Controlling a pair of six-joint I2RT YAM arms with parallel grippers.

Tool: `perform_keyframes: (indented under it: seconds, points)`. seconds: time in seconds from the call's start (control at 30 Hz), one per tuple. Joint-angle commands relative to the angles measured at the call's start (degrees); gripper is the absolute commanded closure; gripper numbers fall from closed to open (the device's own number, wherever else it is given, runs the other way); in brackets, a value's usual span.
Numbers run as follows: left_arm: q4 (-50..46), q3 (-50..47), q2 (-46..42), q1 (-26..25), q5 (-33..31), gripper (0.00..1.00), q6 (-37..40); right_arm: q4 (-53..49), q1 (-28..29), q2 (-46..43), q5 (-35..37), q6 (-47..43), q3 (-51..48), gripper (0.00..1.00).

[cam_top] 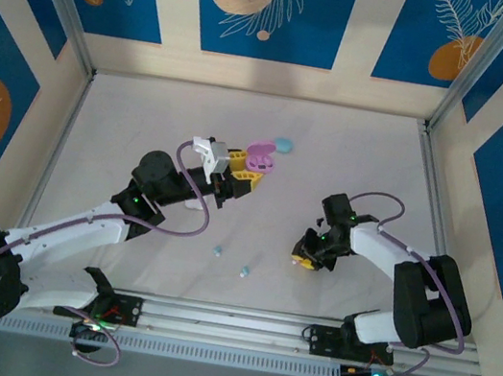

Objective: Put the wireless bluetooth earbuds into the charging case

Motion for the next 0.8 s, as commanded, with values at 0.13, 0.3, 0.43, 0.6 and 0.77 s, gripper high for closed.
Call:
perform_keyframes:
  seconds: [0.13,0.3,0.43,0.6,0.77]
  points:
    - [1.0,1.1,-0.4,-0.9,-0.8,0.78,-0.5,0.7,1.2,2.5,-0.4,-1.3,2.5,0.73]
    - [0.9,1.1,-0.4,-0.9,-0.9,0.78,-0.5,0.9,1.8,3.5,-0.3,-1.7,3.2,0.74]
    - [0.9,1.2,-0.3,-0.8,-0.8,0.78,-0.7,-0.1,2.0,4.6,0.1,-1.8,4.1,0.7]
    - [1.0,1.2,-0.3,-0.9,-0.8,0.78,-0.7,-0.5,2.7,5.2,0.6,-2.1,4.8,0.67]
    - [0.7,0.9,-0.7,-0.9,-0.9,0.78,-0.7,-0.5,3.3,5.3,0.6,-2.2,5.3,0.74]
